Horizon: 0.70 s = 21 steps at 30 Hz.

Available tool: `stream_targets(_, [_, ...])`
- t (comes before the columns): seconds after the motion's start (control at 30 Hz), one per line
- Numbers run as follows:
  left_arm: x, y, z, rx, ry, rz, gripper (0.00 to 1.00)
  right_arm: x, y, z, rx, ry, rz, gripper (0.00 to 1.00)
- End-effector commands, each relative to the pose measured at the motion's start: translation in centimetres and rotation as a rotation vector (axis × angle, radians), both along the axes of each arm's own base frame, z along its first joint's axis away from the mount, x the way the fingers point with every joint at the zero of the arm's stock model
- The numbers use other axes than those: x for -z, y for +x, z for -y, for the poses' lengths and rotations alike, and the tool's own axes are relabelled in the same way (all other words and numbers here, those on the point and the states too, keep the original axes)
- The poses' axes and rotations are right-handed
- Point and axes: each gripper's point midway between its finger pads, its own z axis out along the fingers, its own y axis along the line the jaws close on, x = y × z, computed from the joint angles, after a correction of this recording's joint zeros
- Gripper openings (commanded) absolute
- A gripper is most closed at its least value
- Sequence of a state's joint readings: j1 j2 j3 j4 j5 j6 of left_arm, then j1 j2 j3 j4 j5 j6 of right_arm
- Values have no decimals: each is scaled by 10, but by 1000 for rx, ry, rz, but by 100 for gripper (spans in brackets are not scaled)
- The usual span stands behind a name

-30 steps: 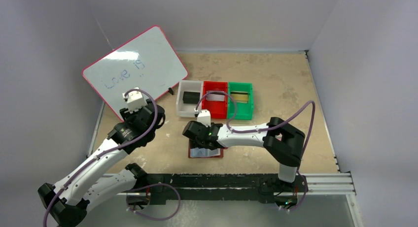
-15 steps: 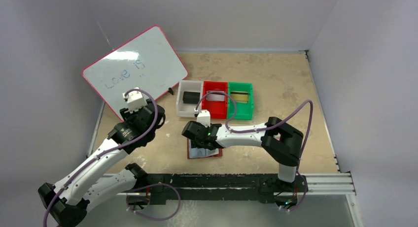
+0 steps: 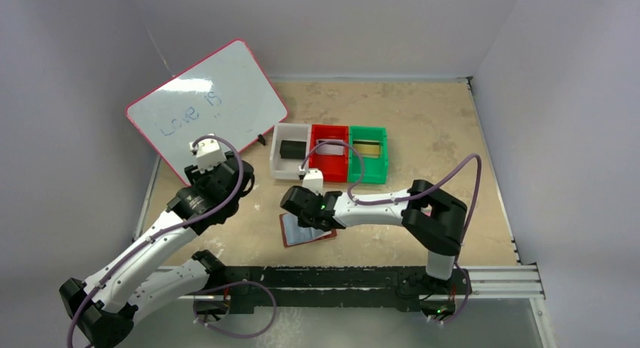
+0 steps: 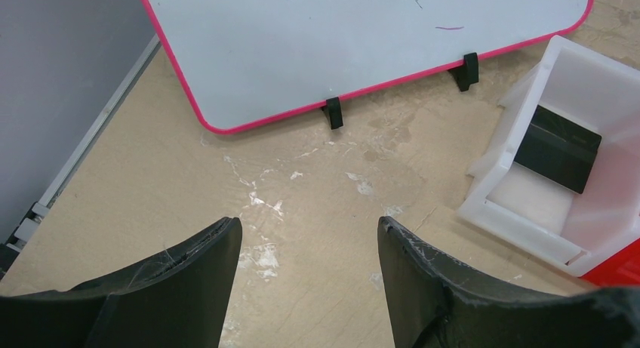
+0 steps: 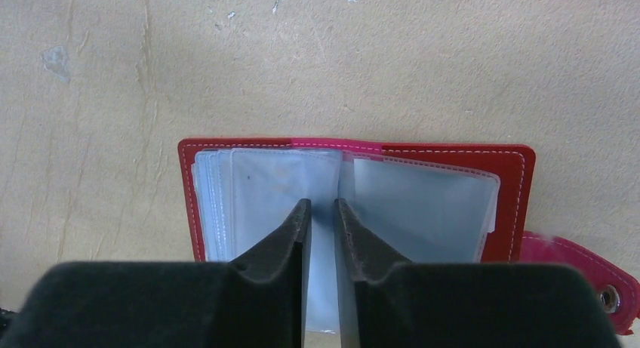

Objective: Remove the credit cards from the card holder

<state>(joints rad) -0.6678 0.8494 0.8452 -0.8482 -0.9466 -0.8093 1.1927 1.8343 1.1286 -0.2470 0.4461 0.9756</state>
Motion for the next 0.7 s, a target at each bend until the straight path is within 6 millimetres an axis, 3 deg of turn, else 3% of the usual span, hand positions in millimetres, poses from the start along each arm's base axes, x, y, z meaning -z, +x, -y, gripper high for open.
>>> stream_targets(0.0, [-12,5,0,-18,-20,39,66,6,-7,12,-4,-10,-28,16])
stream_targets(0.1, [-10,5,1,-13,-22,31,66,3,-5,12,-1,23,-29,13])
stream_targets(0.23, [-5,5,9,18,-47,14,66,-4,1,5,-26,143,-46,1])
stream_targets(0.33, [2,5,19,46,-100,-4,66,-3,3,7,-23,249,-77,0])
stream_targets(0.4, [11,6,34,85,-176,-14,66,0,2,8,-16,323,-104,0])
stream_targets(0.5, [28,4,71,198,-351,-41,67,3,1,12,-7,407,-138,0])
stream_targets(0.67, [49,1,113,320,-523,-89,66,7,-1,20,15,454,-155,0])
